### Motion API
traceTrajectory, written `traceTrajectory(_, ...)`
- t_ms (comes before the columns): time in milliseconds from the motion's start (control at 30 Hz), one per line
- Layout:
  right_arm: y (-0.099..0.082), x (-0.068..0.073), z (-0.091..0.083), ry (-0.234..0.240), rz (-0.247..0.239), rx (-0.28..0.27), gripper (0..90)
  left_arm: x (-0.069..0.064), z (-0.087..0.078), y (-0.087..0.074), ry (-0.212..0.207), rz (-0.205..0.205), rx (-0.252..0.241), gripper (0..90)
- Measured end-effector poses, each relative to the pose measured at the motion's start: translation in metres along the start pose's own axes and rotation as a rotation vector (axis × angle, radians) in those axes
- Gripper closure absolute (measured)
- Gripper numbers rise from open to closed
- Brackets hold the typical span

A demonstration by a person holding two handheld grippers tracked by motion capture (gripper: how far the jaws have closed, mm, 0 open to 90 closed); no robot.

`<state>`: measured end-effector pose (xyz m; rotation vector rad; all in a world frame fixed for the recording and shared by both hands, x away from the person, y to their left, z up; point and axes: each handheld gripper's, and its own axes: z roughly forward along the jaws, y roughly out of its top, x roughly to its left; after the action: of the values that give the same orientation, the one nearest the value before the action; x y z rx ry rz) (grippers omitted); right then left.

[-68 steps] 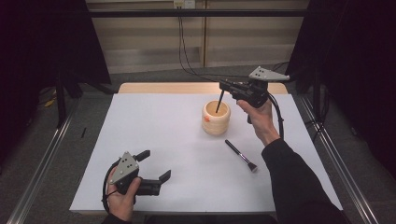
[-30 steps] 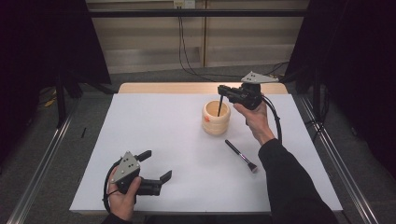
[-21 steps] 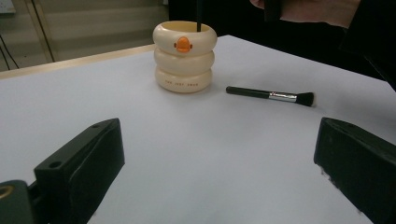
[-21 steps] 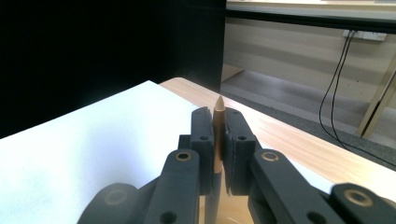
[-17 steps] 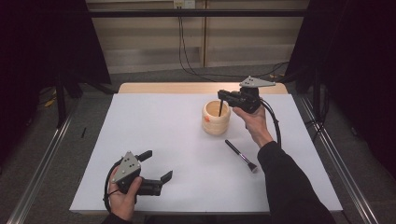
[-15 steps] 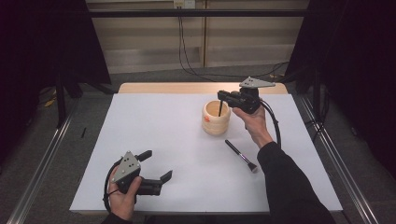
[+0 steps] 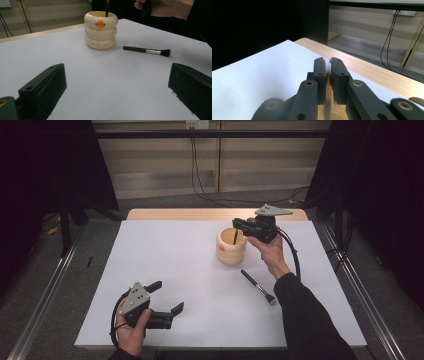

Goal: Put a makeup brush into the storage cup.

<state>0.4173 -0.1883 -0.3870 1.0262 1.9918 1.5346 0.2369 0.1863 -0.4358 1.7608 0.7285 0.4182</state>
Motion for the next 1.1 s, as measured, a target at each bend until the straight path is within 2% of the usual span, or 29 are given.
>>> traceTrajectory(200, 0.001, -0.002, -0.001, -0.006, 0.004, -0.008, 81.0, 0.001, 0.0, 0.0, -0.008, 0.016, 0.002, 1.5)
traceTrajectory(433, 0.001, -0.004, -0.006, -0.019, 0.008, -0.021, 68.3, 0.0, 0.0, 0.0, -0.002, 0.01, -0.003, 1.5)
traceTrajectory(667, 0.002, 0.0, -0.007, 0.004, -0.003, -0.034, 36.0, 0.0, 0.0, 0.0, 0.001, 0.008, -0.003, 1.5)
traceTrajectory(733, 0.003, 0.001, -0.008, -0.012, -0.009, -0.031, 27.8, 0.0, 0.0, 0.001, -0.002, 0.009, -0.004, 1.7)
traceTrajectory(867, 0.004, 0.0, -0.01, -0.003, 0.008, -0.047, 10.7, 0.0, 0.0, 0.0, 0.001, 0.007, -0.004, 1.7)
traceTrajectory(1000, 0.004, 0.001, -0.012, -0.013, 0.015, -0.055, 1.0, 0.001, -0.001, 0.001, 0.002, 0.011, -0.003, 1.7)
traceTrajectory(1100, 0.002, 0.002, -0.017, -0.02, 0.003, -0.061, 0.3, 0.001, -0.001, 0.0, -0.006, 0.001, -0.007, 1.7)
